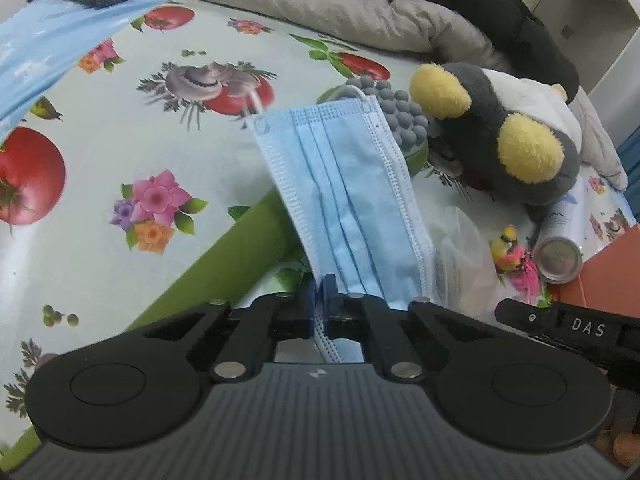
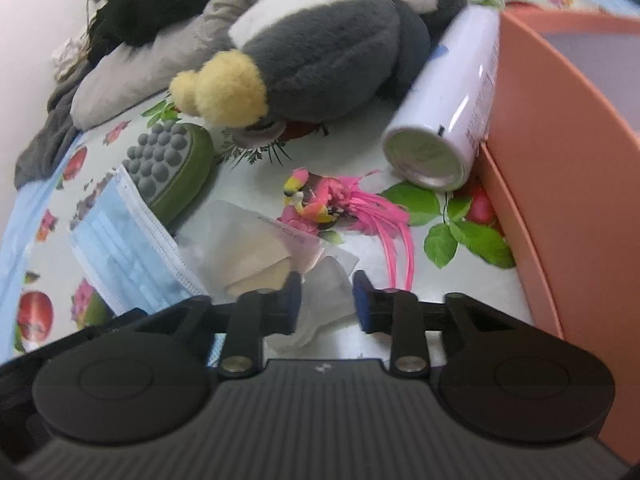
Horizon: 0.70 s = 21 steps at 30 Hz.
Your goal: Organize soft objects
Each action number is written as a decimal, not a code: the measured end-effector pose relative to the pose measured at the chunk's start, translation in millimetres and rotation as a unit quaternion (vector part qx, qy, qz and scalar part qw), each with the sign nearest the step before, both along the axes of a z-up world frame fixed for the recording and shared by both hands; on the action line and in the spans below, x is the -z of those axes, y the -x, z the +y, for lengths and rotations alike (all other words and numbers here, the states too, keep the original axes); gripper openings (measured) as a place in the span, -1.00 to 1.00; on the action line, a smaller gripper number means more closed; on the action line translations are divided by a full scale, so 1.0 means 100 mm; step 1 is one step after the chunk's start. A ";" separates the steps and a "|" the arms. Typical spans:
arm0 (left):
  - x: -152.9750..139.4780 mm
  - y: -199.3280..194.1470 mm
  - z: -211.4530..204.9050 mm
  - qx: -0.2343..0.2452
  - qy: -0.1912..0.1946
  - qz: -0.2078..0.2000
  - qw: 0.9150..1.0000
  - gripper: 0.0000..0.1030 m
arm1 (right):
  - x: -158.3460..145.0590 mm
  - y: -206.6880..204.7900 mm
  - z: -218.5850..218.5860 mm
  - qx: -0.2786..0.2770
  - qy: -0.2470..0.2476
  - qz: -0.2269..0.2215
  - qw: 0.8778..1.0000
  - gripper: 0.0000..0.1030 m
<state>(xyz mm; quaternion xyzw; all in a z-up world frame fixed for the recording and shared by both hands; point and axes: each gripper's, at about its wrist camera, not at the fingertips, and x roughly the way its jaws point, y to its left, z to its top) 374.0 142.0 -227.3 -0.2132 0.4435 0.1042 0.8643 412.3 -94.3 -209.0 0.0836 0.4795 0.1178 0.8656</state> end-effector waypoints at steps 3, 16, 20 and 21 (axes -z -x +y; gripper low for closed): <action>-0.07 0.07 -0.01 0.005 0.004 -0.006 1.000 -0.98 | -0.09 0.05 -0.01 -0.007 -0.002 -0.009 1.000 -0.68; -0.61 0.93 -0.09 0.015 0.048 -0.026 0.998 -0.99 | -0.44 0.72 -0.14 -0.022 0.005 -0.028 0.999 -0.76; -0.70 1.31 -0.12 0.016 0.058 -0.023 0.998 -0.99 | -0.54 1.00 -0.20 -0.024 0.004 -0.030 0.999 -0.77; -0.72 1.40 -0.13 0.018 0.061 -0.023 0.998 -0.99 | -0.56 1.08 -0.22 -0.024 0.002 -0.030 0.999 -0.77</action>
